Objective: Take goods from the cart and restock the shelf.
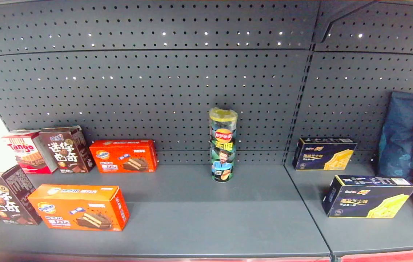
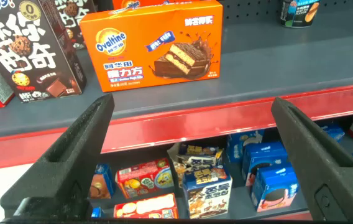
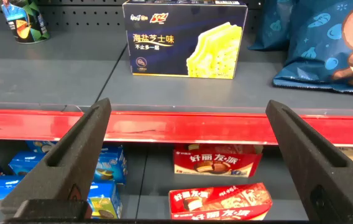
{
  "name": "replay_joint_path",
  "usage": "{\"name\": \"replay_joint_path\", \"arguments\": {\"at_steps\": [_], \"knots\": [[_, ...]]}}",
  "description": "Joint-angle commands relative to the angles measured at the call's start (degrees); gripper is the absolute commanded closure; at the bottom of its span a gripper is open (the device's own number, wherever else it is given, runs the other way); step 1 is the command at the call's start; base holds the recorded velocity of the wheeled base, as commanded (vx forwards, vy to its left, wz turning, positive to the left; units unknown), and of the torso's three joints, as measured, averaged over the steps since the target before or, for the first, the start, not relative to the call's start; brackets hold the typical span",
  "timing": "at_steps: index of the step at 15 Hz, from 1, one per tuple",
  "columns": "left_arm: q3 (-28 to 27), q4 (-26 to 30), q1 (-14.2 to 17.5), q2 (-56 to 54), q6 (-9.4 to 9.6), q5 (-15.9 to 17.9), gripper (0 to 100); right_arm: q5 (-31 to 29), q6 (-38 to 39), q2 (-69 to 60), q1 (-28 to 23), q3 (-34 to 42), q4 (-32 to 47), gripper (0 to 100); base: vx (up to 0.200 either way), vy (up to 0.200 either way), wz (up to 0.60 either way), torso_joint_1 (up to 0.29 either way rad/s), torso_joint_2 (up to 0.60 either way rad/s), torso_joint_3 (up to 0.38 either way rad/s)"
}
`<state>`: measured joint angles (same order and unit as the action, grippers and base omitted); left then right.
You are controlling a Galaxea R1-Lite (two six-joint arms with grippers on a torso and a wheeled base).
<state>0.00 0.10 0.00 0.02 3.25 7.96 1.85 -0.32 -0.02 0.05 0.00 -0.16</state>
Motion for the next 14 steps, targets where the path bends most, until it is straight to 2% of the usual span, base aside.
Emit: {"name": "replay_joint_path", "arguments": {"at_steps": [1, 14], "knots": [[0.00, -0.01, 0.00, -0.02, 0.00, -0.05, 0, 0.08, -0.03, 0.02, 0.04, 0.00, -0.02, 0, 0.000, 0.000, 0.00, 0.000, 0.00, 0.000], [0.00, -0.01, 0.00, -0.02, 0.00, -0.05, 0, -0.01, -0.03, 0.02, 0.04, 0.00, -0.02, 0, 0.000, 0.000, 0.00, 0.000, 0.00, 0.000]]}}
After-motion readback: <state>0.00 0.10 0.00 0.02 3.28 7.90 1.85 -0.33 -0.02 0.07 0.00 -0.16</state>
